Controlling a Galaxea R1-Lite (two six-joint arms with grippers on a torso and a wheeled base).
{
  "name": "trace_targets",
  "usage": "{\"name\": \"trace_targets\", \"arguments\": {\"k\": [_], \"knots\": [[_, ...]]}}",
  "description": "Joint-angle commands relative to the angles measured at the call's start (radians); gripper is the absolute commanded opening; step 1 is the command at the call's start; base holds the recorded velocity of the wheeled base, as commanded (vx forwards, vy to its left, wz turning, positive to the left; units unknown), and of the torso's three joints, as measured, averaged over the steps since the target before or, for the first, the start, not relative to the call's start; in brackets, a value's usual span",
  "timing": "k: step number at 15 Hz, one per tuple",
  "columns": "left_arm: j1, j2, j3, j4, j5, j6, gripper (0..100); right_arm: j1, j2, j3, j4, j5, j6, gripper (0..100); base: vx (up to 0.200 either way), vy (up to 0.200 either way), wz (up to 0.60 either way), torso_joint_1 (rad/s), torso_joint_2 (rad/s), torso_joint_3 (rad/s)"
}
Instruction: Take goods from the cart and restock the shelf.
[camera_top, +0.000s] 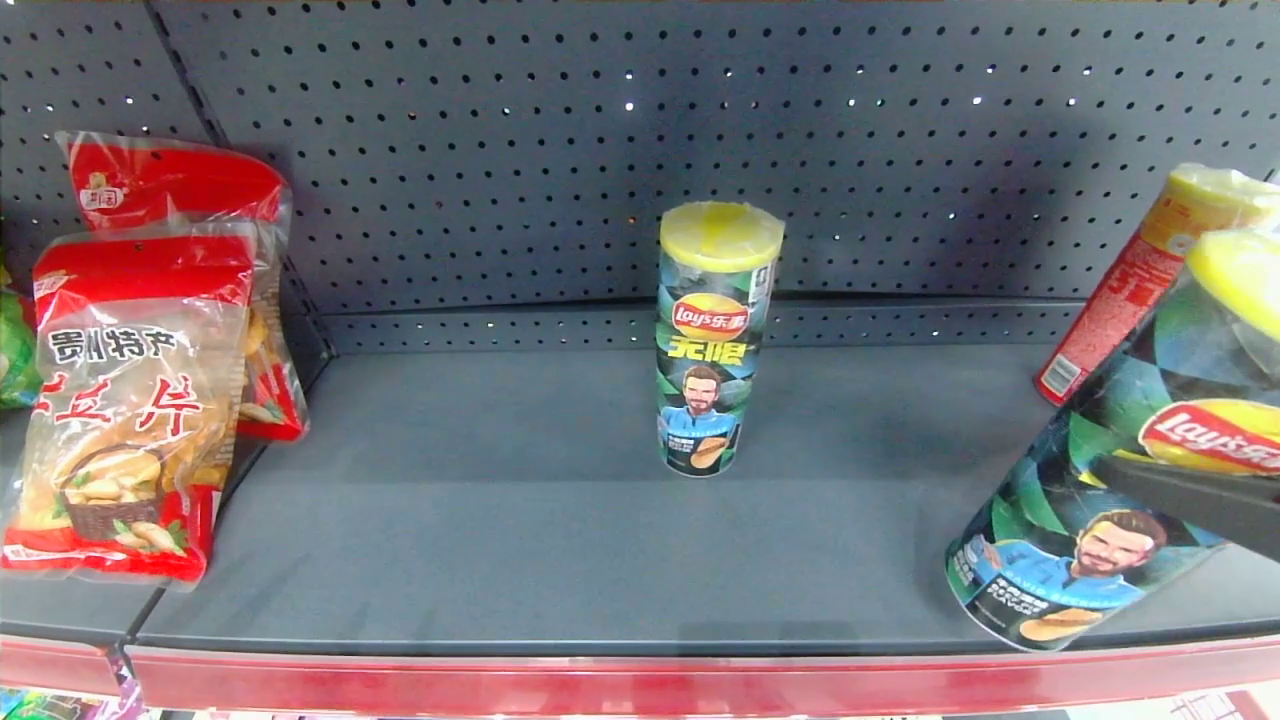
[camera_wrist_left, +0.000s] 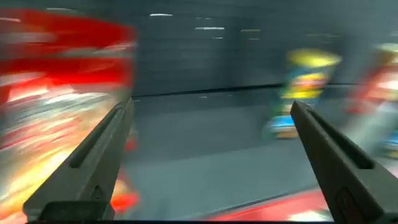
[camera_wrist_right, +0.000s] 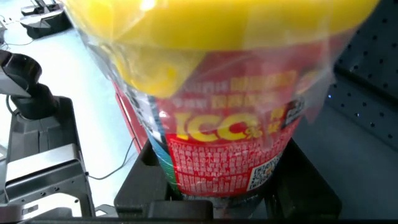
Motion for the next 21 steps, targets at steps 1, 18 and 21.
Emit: {"name": "trace_targets", "arguments": {"k": [1, 18, 21], "knots": [[-0.067, 0.372, -0.083, -0.180, -0.158, -0.030, 100, 0.004, 0.036, -0.011, 0.000, 0.000, -0.001, 0, 0.000, 0.000, 0.00, 0.000, 0.00, 0.000], [-0.016, 1.308, -0.218, -0.935, -0.740, 0.208, 100, 0.032, 0.062, -0.016, -0.003, 0.002, -0.001, 0, 0.000, 0.000, 0.00, 0.000, 0.00, 0.000], [-0.073, 1.425, -0.280, -1.064, -0.742, 0.195, 100, 0.029, 0.060, -0.010, -0.003, 0.002, -0.001, 0, 0.000, 0.000, 0.00, 0.000, 0.00, 0.000]]}}
